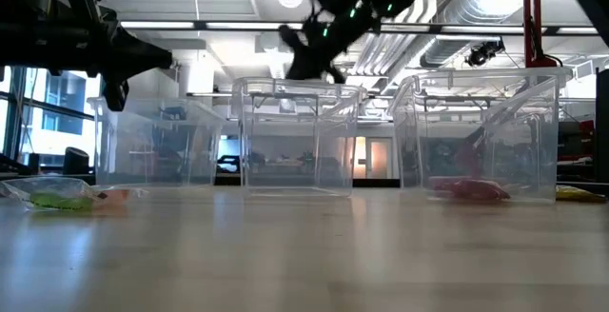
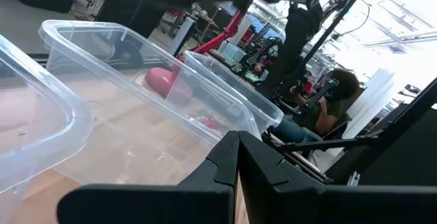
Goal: Sort candy
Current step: Move the transparent bins to the top of the table
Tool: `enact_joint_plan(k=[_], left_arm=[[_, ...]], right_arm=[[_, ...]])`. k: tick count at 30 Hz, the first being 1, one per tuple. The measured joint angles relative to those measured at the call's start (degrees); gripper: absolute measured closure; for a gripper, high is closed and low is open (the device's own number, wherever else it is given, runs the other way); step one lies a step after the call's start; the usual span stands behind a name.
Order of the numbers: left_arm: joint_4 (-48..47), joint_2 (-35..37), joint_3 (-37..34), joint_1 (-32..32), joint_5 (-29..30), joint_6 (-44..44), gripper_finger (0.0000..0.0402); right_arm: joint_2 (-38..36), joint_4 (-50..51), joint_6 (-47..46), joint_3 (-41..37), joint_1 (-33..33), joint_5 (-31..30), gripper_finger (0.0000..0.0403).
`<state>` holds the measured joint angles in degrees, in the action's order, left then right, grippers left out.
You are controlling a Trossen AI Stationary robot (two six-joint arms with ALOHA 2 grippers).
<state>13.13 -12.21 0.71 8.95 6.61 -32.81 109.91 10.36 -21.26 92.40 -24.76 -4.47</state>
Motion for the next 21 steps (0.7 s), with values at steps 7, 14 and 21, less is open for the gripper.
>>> enact_joint_plan(k=[7,14,21], left_arm=[[0.0,0.0,0.0,0.0,0.0,0.0,0.0401],[0.0,0.0,0.0,0.0,0.0,0.0,0.0401],[0.0,0.0,0.0,0.0,0.0,0.0,0.0401]], right_arm=[[-13.0,15.6,14.7,0.0,5.2,2.0,0.0403],[-19.0,33.5,16.2,0.1,15.8,5.2,0.0403],[-18.6,39.4,15.5,0.0,25.9,2.6,0.0403]])
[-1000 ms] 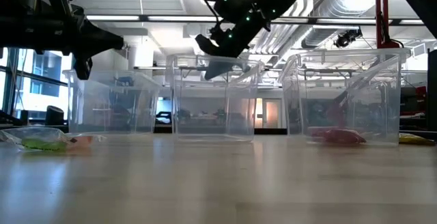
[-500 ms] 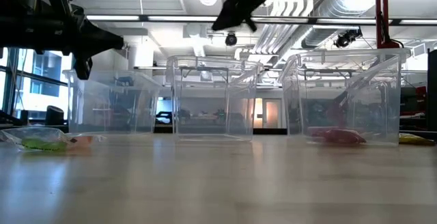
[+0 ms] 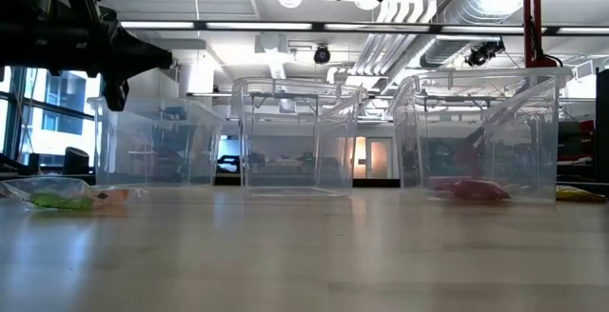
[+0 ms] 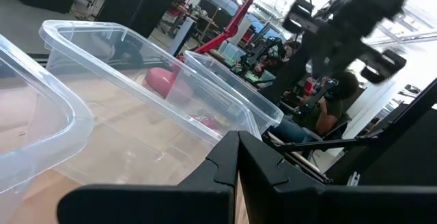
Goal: Sort candy
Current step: Move the transparent bins to the top of the table
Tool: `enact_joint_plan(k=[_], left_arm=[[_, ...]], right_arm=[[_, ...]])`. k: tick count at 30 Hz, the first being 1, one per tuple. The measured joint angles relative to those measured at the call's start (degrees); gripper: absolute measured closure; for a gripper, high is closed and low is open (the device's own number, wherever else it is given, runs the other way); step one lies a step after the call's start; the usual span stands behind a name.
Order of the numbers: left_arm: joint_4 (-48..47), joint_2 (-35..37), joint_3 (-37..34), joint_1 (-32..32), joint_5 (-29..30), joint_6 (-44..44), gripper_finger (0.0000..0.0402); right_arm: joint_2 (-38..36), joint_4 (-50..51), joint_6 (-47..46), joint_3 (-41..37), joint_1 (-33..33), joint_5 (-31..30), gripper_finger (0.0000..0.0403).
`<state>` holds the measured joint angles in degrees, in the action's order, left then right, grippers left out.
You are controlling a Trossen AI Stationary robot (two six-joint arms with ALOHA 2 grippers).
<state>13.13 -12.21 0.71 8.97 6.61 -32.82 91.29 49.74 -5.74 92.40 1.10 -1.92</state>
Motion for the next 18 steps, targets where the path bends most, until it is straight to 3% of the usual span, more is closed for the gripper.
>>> enact_joint_plan(k=[4,18], left_arm=[[0.0,0.0,0.0,0.0,0.0,0.0,0.0401],[0.0,0.0,0.0,0.0,0.0,0.0,0.0401]], right_arm=[[-0.5,-0.2,-1.8,0.0,2.8,-2.6,0.0403],[-0.7,2.2,-0.8,0.0,6.8,-1.4,0.0403]])
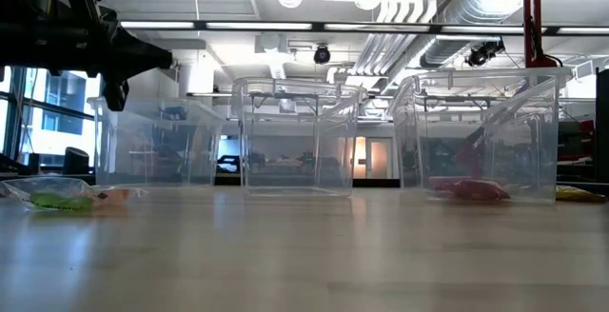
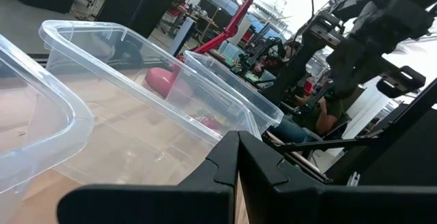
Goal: Sort candy
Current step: Move the transparent bins to the top of the table
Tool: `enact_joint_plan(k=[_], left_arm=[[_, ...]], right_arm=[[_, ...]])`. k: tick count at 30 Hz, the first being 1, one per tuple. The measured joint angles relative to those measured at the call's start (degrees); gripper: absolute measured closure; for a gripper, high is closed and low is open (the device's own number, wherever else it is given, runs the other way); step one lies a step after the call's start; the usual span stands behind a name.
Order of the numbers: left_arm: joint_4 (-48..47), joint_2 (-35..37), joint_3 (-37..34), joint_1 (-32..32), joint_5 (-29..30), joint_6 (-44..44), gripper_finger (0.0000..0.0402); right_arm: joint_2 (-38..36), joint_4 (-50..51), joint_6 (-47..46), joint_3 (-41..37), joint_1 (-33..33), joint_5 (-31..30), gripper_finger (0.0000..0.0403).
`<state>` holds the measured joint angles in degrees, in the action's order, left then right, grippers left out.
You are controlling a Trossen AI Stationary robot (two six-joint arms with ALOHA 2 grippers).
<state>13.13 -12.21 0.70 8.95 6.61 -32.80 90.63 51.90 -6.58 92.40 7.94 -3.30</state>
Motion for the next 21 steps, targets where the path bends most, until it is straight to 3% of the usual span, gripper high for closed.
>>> enact_joint_plan(k=[13,21], left_arm=[[0.0,0.0,0.0,0.0,0.0,0.0,0.0401],[0.0,0.0,0.0,0.0,0.0,0.0,0.0401]], right_arm=[[-0.2,15.7,-9.4,0.0,10.0,0.5,0.0403],[-4.5,26.9,-28.1,-3.0,18.4,-2.8,0.0403]])
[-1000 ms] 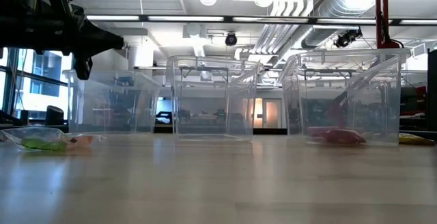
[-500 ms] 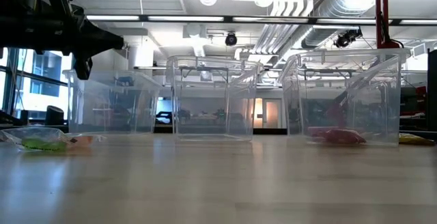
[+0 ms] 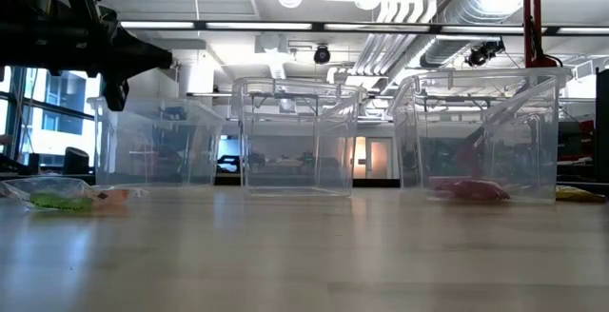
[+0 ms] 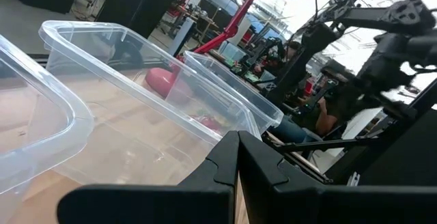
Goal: Sort candy
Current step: Move the transparent bins to the top of the table
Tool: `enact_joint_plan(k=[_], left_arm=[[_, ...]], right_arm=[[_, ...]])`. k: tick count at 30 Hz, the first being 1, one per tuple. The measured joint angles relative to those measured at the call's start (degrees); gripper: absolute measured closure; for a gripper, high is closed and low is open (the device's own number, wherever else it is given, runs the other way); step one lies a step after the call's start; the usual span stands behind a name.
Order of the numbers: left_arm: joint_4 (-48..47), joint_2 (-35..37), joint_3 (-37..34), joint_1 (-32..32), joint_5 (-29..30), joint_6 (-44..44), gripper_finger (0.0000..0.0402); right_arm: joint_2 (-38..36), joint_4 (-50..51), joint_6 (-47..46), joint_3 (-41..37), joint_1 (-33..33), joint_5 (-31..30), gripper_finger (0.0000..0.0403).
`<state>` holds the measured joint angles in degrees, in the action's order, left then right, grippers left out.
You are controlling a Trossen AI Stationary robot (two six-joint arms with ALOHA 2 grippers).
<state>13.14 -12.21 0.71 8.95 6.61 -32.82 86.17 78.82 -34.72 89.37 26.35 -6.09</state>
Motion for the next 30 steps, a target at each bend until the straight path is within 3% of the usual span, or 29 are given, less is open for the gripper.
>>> enact_joint_plan(k=[10,15,19,21,26,30], left_arm=[[0.0,0.0,0.0,0.0,0.0,0.0,0.0401],[0.0,0.0,0.0,0.0,0.0,0.0,0.0401],[0.0,0.0,0.0,0.0,0.0,0.0,0.0401],[0.0,0.0,0.0,0.0,0.0,0.0,0.0401],[0.0,-0.1,0.0,0.0,0.0,0.0,0.0401],[-0.3,-0.1,0.0,0.0,0.0,0.0,0.0401]], right_arm=[[-21.8,2.5,-36.7,-27.9,9.0,3.7,0.0403],[-30.8,3.3,-46.3,-39.0,5.8,-0.3,0.0403],[-35.1,3.3,-48.0,-46.8,0.9,-0.8,0.0403],[-35.5,3.3,-50.0,-47.0,-1.8,-3.3,0.0403],[-36.0,2.1,-50.5,-42.5,-7.8,-16.7,0.0403],[-36.0,2.6,-48.6,-41.2,-14.0,-17.7,0.0403]])
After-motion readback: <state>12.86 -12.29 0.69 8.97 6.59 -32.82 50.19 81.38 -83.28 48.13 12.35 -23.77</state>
